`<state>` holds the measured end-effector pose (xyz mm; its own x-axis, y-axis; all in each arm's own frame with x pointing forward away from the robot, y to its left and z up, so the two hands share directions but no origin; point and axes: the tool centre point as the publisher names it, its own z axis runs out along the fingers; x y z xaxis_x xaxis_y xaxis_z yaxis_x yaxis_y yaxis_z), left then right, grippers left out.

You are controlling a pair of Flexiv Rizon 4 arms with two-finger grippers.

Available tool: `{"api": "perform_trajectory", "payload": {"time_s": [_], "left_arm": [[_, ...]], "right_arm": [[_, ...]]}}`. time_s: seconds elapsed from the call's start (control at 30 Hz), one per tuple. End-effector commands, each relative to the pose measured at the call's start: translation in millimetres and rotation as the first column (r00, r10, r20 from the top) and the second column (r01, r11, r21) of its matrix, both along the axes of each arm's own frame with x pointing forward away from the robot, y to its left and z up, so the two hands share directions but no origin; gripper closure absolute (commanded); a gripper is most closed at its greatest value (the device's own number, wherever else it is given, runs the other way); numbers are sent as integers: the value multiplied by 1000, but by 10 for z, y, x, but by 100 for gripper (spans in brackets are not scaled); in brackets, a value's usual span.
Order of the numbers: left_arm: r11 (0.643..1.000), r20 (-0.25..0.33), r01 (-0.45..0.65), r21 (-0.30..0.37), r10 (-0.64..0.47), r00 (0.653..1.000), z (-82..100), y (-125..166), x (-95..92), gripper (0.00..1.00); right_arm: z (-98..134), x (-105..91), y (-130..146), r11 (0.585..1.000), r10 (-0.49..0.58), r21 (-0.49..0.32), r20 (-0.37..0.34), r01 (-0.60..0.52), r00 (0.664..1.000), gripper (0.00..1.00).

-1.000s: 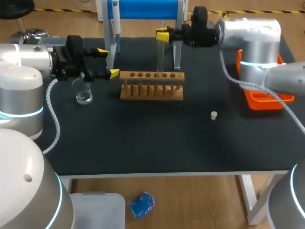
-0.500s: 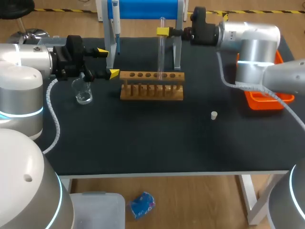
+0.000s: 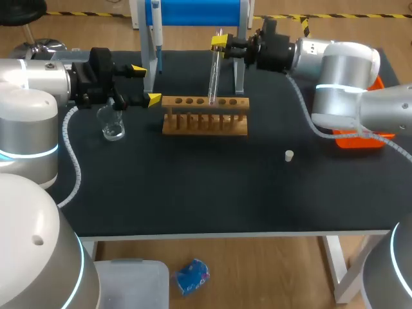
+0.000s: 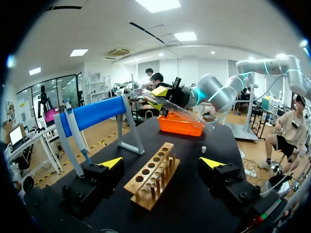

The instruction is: Invert the test tube, pick up the pipette, mount the tip to pipette, aspirate from beaker and dispense into the tube, eject the tip, return the pipette, and cap with the stopper.

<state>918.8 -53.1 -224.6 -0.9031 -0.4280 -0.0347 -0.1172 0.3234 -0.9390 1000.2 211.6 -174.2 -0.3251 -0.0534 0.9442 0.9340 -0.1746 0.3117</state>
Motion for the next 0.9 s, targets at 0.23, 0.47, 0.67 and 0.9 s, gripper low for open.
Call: {"api": "perform_trajectory", "payload": {"time_s": [0.23, 0.47, 0.67, 0.9], "left_arm": [[1000, 3, -3, -1, 3, 1000, -9, -7, -2, 0], [1000, 3, -3, -1, 3, 1000, -9, -7, -2, 0], [1000, 3, -3, -1, 3, 1000, -9, -7, -2, 0], [1000, 3, -3, -1, 3, 1000, -9, -7, -2, 0]], "right_arm": [[-92, -107, -32, 987, 120, -12, -612, -161, 781, 100], [-258, -32, -61, 975, 153, -29, -634, -221, 758, 100], [-343, 107, -69, 971, 171, -41, -571, -236, 803, 100], [-377, 209, -55, 975, 196, -8, -447, -223, 873, 100]]}}
